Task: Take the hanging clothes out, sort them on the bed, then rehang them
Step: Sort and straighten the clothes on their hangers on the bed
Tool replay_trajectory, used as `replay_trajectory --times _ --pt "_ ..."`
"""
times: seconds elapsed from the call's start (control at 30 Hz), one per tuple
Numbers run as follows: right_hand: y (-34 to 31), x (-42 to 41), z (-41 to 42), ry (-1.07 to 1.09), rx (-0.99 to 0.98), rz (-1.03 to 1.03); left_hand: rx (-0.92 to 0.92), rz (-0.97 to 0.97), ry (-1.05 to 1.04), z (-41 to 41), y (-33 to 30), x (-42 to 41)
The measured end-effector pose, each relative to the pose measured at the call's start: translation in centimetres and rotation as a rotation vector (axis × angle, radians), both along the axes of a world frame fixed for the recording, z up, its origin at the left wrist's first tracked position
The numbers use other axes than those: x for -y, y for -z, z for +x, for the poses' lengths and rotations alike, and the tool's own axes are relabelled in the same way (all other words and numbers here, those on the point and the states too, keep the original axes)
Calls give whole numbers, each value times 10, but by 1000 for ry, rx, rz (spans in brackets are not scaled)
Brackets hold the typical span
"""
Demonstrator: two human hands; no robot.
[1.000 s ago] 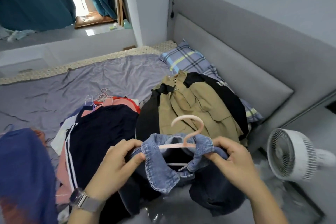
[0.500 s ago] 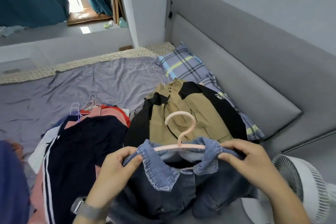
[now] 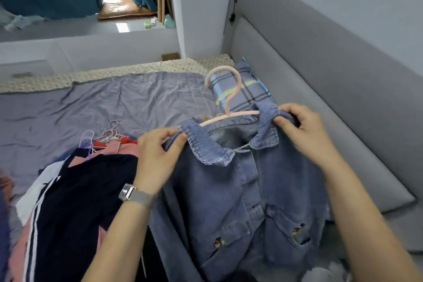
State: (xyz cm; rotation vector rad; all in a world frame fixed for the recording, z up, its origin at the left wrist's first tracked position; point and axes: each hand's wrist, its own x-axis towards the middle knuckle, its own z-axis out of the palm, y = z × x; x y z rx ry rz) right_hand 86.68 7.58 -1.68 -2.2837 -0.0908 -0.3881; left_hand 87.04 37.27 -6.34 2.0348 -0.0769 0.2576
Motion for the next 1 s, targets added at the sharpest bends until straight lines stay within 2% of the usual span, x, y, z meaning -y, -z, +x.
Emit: replay_trajectory --times 0.07,0.17,0.23,0.3,0.4,0.6,0.7,0.8,1.0 --pt "34 20 56 -78 -152 60 -78 156 -131 23 31 9" --pt "92 49 133 -67 -315 -6 -287 163 -258 29 67 16" --pt "125 63 170 3 -492 -301 -320 151 -309 21 83 18" --pt "154 64 191 -33 -642 -580 -357 154 -356 12 94 16" --pt "188 29 201 -224 -716 -698 -463 156 -428 -4 110 7" --pt "226 -110 167 -690 -814 -617 -545 137 -549 -29 121 -46" --pt "226 -177 148 -845 -869 -489 -568 139 -556 -39 129 -87" --pt "225 -235 142 -849 -860 -395 -600 121 -548 -39 141 -138" --pt "233 -333 158 -635 -863 -305 -614 119 -483 -11 167 -263"
